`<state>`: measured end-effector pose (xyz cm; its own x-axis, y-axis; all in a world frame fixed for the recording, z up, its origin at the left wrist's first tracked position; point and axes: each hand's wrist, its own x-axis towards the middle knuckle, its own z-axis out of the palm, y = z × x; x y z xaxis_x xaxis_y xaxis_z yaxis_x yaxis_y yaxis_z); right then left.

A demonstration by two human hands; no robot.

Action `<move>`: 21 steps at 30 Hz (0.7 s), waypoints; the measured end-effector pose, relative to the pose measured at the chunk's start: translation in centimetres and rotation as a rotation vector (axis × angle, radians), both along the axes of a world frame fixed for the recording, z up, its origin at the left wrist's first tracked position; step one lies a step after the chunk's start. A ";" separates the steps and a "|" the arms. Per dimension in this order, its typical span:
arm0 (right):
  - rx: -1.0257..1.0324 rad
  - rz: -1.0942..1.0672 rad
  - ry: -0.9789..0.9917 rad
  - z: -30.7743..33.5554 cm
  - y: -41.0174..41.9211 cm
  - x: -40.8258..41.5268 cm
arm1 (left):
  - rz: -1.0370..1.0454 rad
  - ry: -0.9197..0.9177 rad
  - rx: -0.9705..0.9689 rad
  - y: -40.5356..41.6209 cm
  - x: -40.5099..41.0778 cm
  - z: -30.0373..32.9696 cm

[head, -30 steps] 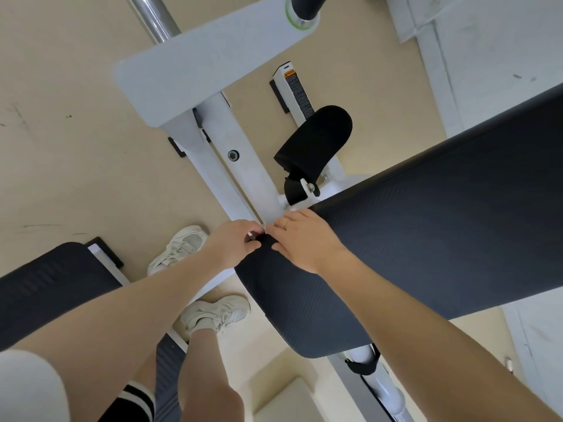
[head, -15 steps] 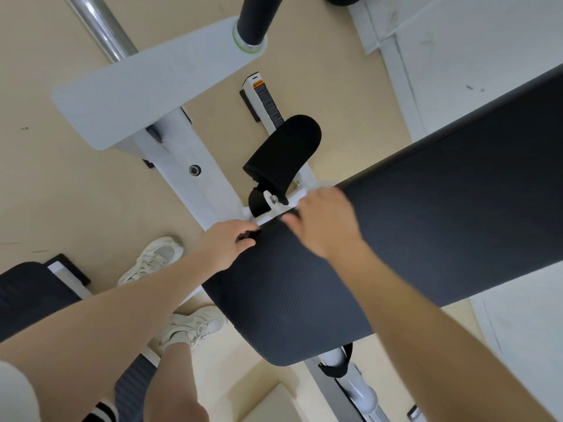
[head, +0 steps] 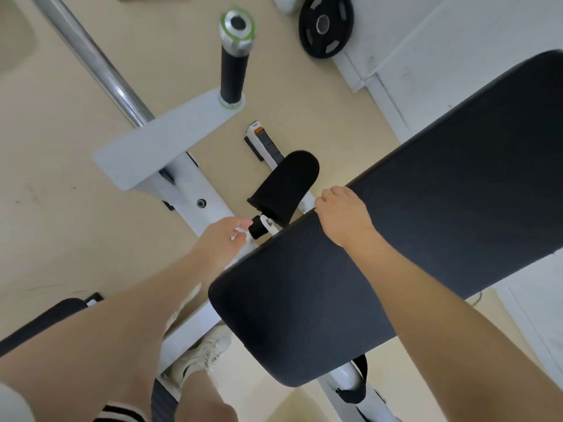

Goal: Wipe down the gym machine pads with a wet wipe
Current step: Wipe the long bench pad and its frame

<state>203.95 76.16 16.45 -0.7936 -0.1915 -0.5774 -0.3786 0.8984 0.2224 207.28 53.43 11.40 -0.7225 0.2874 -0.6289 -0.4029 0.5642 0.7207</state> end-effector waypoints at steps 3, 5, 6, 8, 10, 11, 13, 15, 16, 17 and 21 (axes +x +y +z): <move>-0.076 -0.159 -0.050 1.0 -2.1 -0.8 | 0.064 0.086 0.007 -1.5 -0.9 3.2; -0.272 -0.434 -0.022 1.9 -4.0 -1.4 | 0.130 0.167 0.039 -2.7 -2.0 5.3; -0.446 -0.615 0.023 2.5 -5.1 -1.6 | 0.167 0.210 0.051 -3.3 -2.8 6.4; -0.829 -0.958 0.155 3.6 -7.6 -2.5 | 0.231 0.292 0.054 -4.3 -5.1 8.2; -1.114 -1.263 0.191 4.4 -9.9 -3.8 | 0.313 0.328 0.072 -5.2 -8.1 9.4; -1.228 -1.409 0.188 4.6 -11.0 -4.8 | 0.365 0.320 0.106 -5.5 -9.9 9.9; -1.361 -1.631 0.209 4.2 -12.4 -7.2 | 0.438 0.253 0.184 -5.7 -13.5 10.8; -1.376 -1.833 0.284 3.4 -13.3 -10.1 | 0.418 0.106 0.278 -5.3 -16.9 11.7; -1.349 -1.915 0.321 2.9 -13.5 -11.6 | 0.383 0.020 0.307 -4.9 -18.5 12.1; -1.319 -1.982 0.345 2.4 -13.6 -12.9 | 0.342 -0.054 0.317 -4.6 -19.9 12.5; -1.289 -1.982 0.216 0.2 -14.2 -16.3 | 0.039 0.083 0.191 -4.2 -23.3 12.0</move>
<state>187.69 61.92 16.66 -0.4126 0.5204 -0.7476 0.7123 -0.3272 -0.6209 184.01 49.23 23.39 -0.7823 0.3669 -0.5033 -0.3563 0.3992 0.8448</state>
